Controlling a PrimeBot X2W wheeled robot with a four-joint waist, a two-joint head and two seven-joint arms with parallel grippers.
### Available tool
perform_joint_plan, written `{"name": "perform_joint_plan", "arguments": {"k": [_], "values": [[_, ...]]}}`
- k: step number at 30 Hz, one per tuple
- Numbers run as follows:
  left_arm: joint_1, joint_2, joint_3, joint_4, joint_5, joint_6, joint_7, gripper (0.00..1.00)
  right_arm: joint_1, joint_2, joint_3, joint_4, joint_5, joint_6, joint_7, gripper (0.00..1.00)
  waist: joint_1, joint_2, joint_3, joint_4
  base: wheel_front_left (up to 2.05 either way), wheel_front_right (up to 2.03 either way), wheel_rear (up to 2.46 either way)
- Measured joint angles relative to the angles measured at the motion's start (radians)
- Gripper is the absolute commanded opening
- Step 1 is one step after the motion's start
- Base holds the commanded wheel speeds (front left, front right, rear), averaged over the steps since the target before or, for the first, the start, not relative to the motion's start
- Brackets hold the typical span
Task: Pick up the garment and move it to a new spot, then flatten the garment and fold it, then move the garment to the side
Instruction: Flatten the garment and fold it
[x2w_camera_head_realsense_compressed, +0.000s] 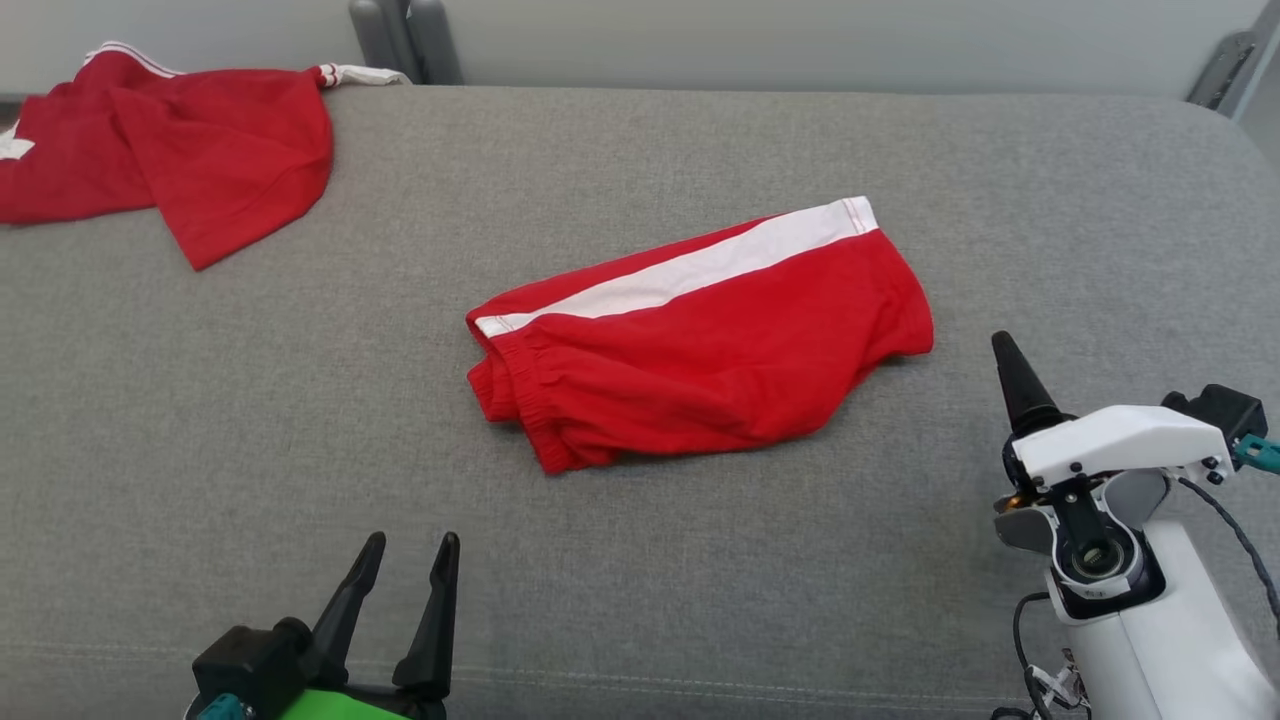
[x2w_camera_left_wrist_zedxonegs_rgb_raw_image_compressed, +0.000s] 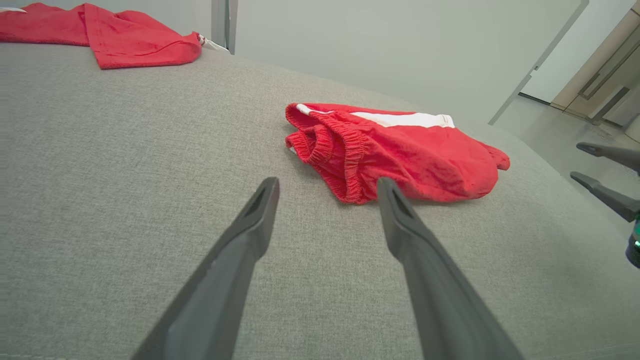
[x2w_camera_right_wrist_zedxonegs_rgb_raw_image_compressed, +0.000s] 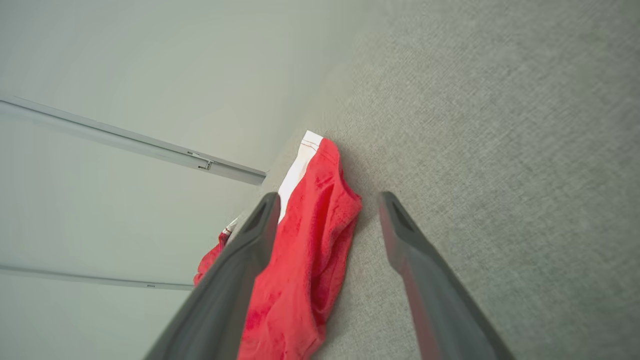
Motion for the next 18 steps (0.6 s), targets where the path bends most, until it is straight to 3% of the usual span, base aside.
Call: {"name": "perform_joint_plan", "arguments": {"k": [18], "values": [[-0.055,-0.049,0.025,-0.022,0.001,-0.009,0.000,1.00,-0.180,-0.006,0.039,0.165,-0.005,0.000,0.011,1.00,0.0000,0.0000,0.143,0.069,0.00,0.00,0.00]]}}
